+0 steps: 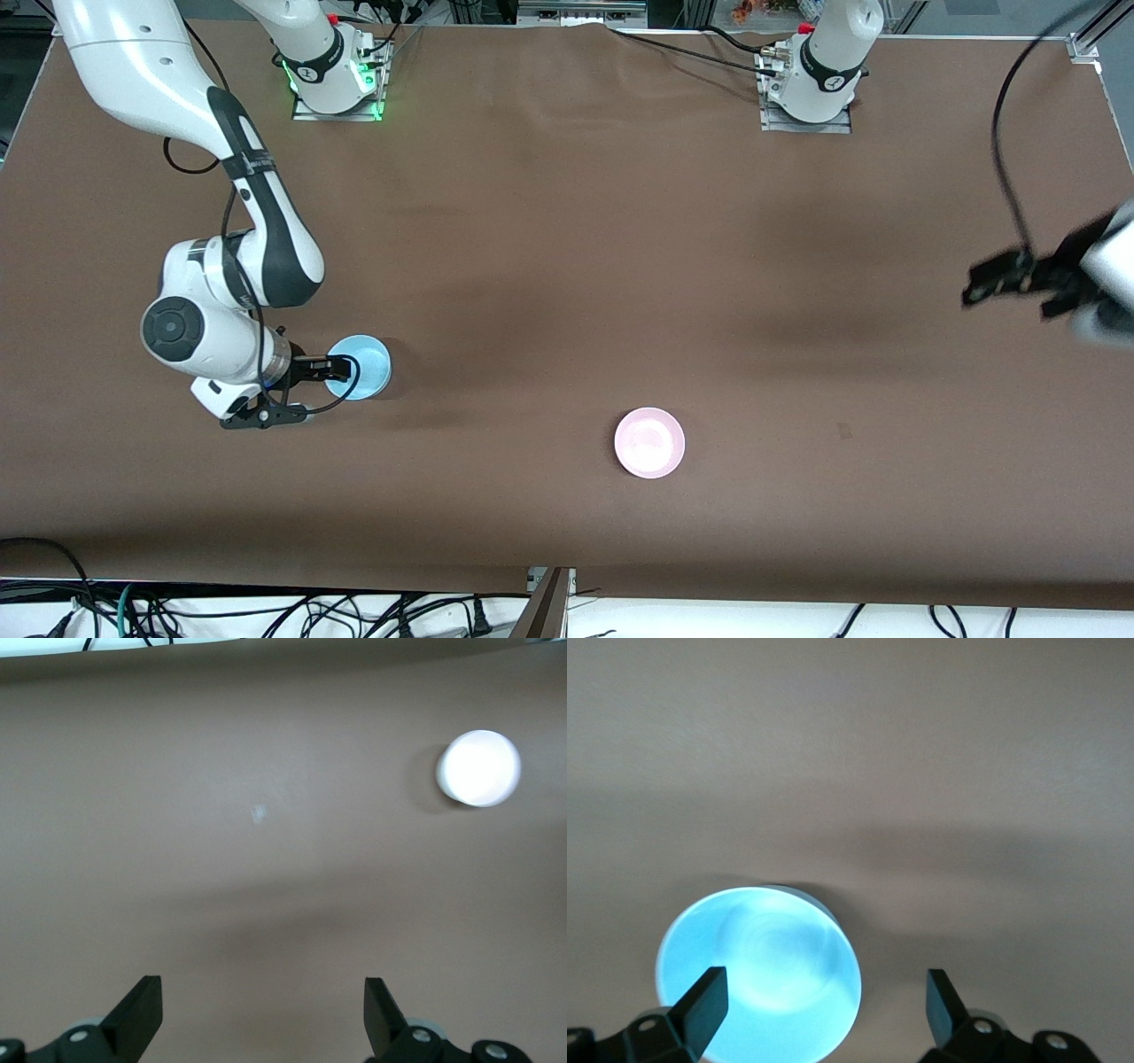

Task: Stack pink and blue bowls on white bowl
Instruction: 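Grip the light blue bowl's rim with the right gripper and lift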

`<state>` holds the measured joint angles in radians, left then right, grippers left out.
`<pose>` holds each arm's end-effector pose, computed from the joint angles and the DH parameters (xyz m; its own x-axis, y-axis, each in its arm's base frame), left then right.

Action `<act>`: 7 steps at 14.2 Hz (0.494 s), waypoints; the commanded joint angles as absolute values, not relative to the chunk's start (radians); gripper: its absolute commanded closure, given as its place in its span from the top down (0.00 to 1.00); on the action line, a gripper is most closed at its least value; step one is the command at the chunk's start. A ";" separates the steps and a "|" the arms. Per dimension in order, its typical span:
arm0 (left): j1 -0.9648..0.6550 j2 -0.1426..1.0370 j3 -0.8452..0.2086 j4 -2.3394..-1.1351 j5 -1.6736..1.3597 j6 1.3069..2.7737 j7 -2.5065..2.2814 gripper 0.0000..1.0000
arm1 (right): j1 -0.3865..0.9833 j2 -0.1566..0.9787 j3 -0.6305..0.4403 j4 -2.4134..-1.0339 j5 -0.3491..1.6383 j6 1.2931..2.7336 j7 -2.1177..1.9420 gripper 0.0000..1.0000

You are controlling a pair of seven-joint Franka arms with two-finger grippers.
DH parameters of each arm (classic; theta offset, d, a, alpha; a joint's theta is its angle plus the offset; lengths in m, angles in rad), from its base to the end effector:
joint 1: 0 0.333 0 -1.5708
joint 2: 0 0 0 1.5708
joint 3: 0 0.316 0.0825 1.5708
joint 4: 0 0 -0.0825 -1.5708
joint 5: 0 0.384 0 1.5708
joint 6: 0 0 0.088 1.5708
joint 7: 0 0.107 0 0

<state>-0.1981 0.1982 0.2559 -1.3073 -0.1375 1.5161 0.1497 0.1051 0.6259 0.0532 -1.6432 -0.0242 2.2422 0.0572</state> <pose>0.6088 0.0020 0.6316 0.9941 -0.1043 0.0298 -0.1065 -0.9908 0.0837 0.6765 0.1030 0.2482 0.9939 0.1066 -0.0266 0.1064 -0.9943 -0.0111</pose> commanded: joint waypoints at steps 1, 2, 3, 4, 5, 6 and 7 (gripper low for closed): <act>-0.203 0.059 0.245 -1.443 -0.101 1.511 0.137 1.00 | 0.094 0.609 0.055 -1.698 -0.038 2.292 0.034 0.87; -0.202 0.028 0.245 -1.466 -0.078 1.511 0.137 1.00 | 0.091 0.609 0.055 -1.698 -0.038 2.292 0.034 0.82; -0.207 -0.007 0.244 -1.498 -0.062 1.512 0.135 1.00 | 0.089 0.614 0.055 -1.698 -0.038 2.292 0.034 0.74; -0.206 -0.037 0.226 -1.526 -0.051 1.516 0.132 1.00 | 0.089 0.620 0.055 -1.698 -0.038 2.292 0.034 0.64; -0.201 -0.061 0.206 -1.546 -0.029 1.517 0.112 1.00 | 0.089 0.621 0.055 -1.698 -0.037 2.292 0.034 0.53; -0.201 -0.081 0.193 -1.566 -0.015 1.517 0.088 0.99 | 0.089 0.629 0.055 -1.698 -0.037 2.293 0.034 0.48; -0.199 -0.103 0.178 -1.600 -0.008 1.522 0.060 0.98 | 0.089 0.635 0.057 -1.698 -0.035 2.296 0.034 0.46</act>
